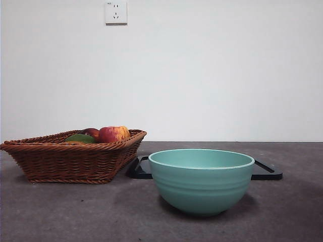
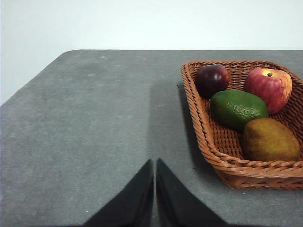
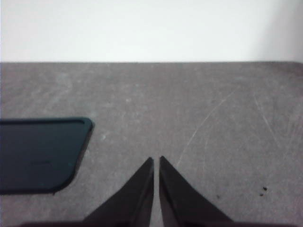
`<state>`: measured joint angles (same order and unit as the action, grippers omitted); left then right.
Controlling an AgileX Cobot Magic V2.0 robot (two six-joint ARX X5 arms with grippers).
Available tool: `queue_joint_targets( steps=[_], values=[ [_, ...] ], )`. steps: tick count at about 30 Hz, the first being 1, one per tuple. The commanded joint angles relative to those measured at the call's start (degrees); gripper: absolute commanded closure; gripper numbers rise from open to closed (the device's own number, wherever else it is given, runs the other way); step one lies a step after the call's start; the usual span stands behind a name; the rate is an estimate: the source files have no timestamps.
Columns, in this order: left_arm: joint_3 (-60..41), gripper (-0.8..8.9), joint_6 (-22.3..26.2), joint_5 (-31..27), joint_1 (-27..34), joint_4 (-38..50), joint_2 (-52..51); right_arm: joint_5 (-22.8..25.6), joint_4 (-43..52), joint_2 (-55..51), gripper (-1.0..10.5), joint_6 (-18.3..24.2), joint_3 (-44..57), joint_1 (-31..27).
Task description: Pick up the wifruite, put it on the bowl, pick up the plate, put it on desk
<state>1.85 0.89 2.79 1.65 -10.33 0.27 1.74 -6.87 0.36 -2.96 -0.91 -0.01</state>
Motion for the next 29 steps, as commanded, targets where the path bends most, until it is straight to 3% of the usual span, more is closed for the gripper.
queue_joint_targets(
  steps=[1,29],
  values=[
    [-1.18,8.05,-0.11,-0.09,0.15,-0.42,-0.09,0.24,-0.94,-0.15,9.3,0.00,0.28,-0.04],
    [-1.18,8.05,-0.11,-0.09,0.15,-0.42,-0.09,-0.20,-2.12,-0.15,9.3,-0.02,0.26,-0.02]
  ],
)
